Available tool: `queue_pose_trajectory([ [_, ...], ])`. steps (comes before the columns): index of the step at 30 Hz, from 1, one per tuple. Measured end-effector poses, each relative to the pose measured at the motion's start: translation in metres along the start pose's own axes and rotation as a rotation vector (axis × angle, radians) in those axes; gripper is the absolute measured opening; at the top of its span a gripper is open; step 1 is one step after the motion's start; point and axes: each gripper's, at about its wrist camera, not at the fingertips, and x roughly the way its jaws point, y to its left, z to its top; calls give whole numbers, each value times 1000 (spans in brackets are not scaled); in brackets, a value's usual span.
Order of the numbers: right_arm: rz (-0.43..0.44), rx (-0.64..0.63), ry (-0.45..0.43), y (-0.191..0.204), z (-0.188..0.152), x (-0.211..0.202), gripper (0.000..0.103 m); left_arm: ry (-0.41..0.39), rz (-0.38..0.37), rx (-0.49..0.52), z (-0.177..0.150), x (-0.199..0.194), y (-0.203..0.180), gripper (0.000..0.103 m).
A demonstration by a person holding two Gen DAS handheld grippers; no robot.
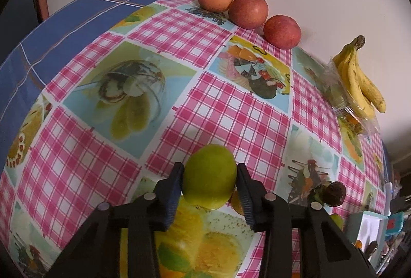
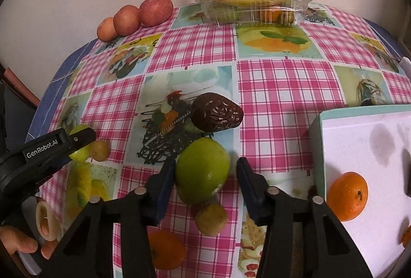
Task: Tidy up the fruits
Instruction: 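Grasp a green apple with left tool while right tool grasps another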
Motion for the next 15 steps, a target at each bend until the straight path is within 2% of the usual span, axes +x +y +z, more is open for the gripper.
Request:
queue_pose_trajectory([
  [2, 8, 3, 0, 0, 0, -1, 44, 3, -7, -8, 0, -1, 2, 43],
  [15, 12, 10, -10, -2, -9, -25, 43, 18, -24, -43, -7, -22, 3, 43],
])
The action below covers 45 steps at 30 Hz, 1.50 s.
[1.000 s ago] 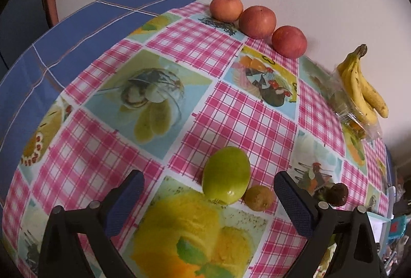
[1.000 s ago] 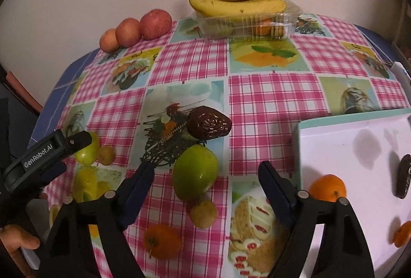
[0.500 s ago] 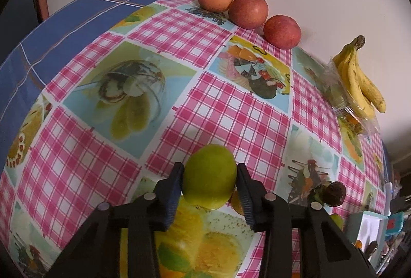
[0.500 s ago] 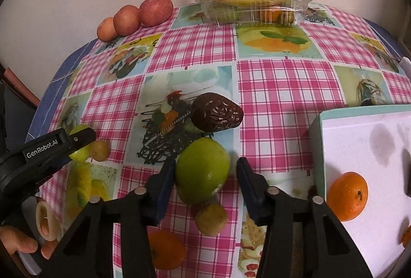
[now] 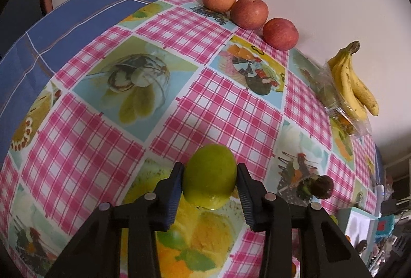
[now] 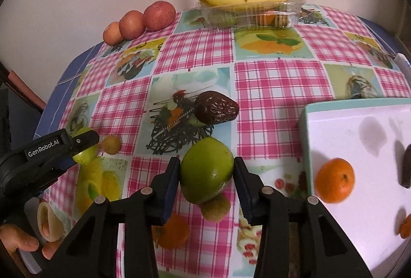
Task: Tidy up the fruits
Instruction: 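Grasp a green apple with left tool while right tool grasps another, then carry both green apples into the white tray and open both tools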
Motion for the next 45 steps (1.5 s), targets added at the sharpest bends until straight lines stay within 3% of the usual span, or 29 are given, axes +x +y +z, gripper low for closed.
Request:
queue_pose_trajectory([
  [21, -8, 3, -11, -13, -48, -70, 43, -39, -44, 86, -52, -74, -16, 43],
  [35, -31, -23, -19, -22, -62, -90, 43, -20, -33, 150, -79, -73, -44, 43],
  [45, -36, 56, -30, -60, -57, -100, 43, -9, -32, 209, -96, -69, -74, 43],
])
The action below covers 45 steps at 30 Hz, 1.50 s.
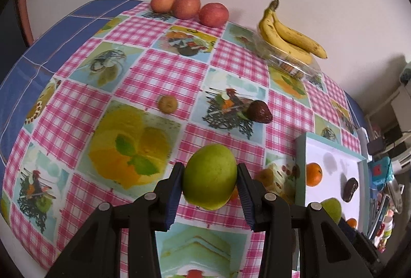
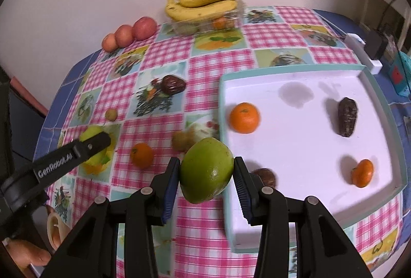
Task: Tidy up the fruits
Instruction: 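Carry both green apples into the white tray and open both tools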
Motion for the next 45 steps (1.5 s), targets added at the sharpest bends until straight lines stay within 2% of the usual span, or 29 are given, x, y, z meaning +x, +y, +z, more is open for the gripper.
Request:
queue_pose_trajectory([
  [7, -76, 101, -17, -54, 6, -10, 43, 10, -6, 62, -9, 3, -25, 43],
  [16, -122, 245, -39, -124, 7, -24, 43, 23, -46, 167, -25, 6, -64, 43],
  [26, -181, 291, -79, -161, 13, -37, 44, 17, -139, 352, -44, 8, -133, 43],
  [32, -216, 286, -86, -172, 19, -35, 44, 12, -166, 430, -48, 19, -166, 43],
  [45, -257, 320, -27, -205, 20, -9, 43, 68, -138, 470, -59, 56, -183, 43],
])
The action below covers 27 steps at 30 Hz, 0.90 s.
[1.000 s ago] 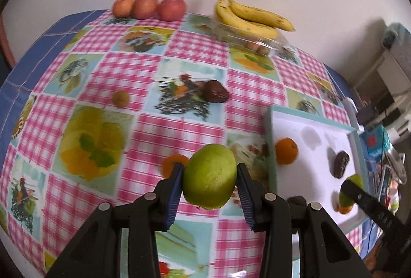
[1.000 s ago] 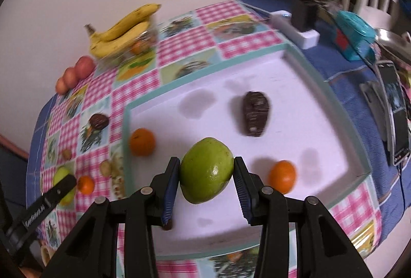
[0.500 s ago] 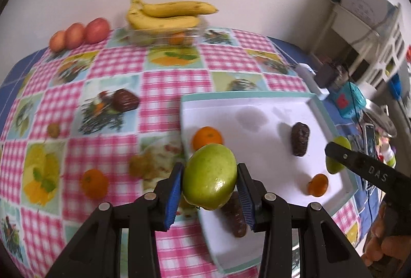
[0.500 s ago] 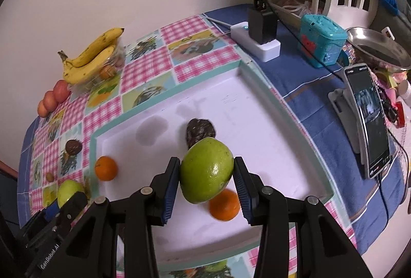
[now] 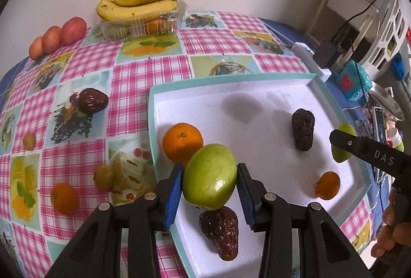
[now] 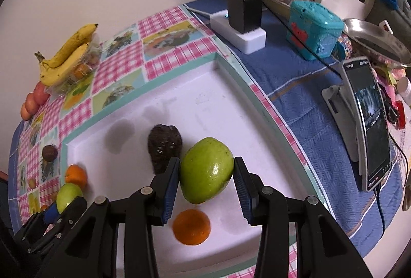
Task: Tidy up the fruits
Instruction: 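Carry both green apples into the white tray and open both tools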
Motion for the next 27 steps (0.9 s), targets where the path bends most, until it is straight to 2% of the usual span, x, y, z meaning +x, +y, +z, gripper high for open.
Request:
queue_pose_trajectory([
  [6, 0, 19, 50, -5, -6, 18, 43, 39, 9, -7, -5, 13, 0, 43],
  [21, -8, 31, 49, -8, -6, 15, 45, 67, -7, 4, -6, 17, 3, 44],
  [24, -18, 19, 43, -6, -6, 11, 58, 71, -11, 11, -6, 17, 1, 45],
  [27, -25, 12, 35, -4, -5, 5, 59, 72, -25, 10, -5, 15, 1, 50],
])
